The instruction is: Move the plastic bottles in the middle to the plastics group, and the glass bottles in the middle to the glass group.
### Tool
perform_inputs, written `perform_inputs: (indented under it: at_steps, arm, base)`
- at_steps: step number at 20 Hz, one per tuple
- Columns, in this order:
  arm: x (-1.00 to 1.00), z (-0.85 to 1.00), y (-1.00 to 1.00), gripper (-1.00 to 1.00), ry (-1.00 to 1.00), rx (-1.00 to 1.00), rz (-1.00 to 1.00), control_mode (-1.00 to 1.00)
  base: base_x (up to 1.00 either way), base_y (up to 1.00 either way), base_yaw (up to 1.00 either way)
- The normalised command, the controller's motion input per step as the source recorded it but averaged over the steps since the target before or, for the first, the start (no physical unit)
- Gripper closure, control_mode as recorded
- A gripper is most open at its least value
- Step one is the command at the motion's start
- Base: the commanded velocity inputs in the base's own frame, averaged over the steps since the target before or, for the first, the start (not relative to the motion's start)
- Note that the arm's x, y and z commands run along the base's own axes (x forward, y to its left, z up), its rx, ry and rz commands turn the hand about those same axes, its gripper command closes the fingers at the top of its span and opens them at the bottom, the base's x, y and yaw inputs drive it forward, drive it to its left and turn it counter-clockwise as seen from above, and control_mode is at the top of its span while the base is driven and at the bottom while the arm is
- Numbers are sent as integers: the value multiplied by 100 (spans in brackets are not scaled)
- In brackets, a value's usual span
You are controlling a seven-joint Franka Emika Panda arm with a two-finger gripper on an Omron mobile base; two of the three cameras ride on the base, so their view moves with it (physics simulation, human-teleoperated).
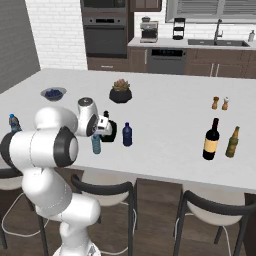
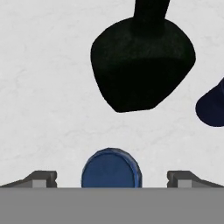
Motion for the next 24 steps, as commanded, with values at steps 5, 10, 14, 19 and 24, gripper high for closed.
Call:
perform_inputs:
  at_steps: [5, 10, 14, 19, 24]
  arm:
    - [1, -4, 0, -100, 0, 0, 0, -100]
    - [0, 0, 0, -100, 0, 0, 0, -100]
    - [0, 0, 0, -100, -1, 0, 0, -100]
    - [0, -2, 0, -100, 0, 0, 0, -100]
    - [7, -19, 1, -100, -2, 0, 0, -100]
  base:
    - [0, 0, 0]
    - [0, 0, 0]
    - [0, 0, 0]
    - [0, 0, 0]
    - [0, 0, 0]
